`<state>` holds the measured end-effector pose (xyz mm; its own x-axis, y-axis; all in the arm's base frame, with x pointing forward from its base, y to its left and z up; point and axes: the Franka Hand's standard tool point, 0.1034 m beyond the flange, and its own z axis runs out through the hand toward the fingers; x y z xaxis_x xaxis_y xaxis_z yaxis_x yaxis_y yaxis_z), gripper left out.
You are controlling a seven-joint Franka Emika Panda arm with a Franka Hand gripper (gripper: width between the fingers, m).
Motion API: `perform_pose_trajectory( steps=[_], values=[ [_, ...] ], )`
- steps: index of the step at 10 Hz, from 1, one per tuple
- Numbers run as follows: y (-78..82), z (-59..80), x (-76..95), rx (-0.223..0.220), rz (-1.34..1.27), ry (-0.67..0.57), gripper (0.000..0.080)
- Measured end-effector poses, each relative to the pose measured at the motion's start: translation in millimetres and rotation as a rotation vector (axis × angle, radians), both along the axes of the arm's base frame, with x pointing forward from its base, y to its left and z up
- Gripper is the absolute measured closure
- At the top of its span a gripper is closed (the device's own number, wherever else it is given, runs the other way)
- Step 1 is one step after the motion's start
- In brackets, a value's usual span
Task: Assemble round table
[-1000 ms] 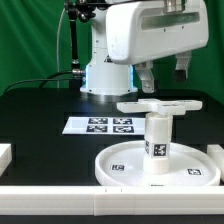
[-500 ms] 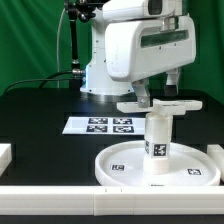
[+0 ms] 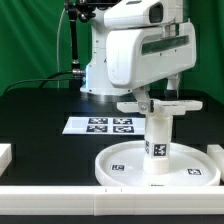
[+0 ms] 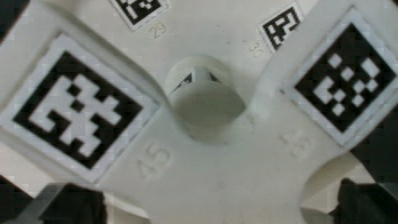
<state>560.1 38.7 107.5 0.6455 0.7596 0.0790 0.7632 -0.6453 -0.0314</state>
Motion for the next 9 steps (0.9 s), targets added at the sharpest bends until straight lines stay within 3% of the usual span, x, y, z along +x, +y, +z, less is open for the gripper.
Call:
perform_pose_trajectory(
  steps=[4,5,9],
  values=[
    [0.6,-0.5,3.9,-0.054,0.053,0.001,0.0163],
    [-0.8,-0.9,3.1,-0.054,0.050,0.002,0.0338],
    [-1.5,-1.3,2.8,-0.046,-0.034,0.007,0.0357]
  ],
)
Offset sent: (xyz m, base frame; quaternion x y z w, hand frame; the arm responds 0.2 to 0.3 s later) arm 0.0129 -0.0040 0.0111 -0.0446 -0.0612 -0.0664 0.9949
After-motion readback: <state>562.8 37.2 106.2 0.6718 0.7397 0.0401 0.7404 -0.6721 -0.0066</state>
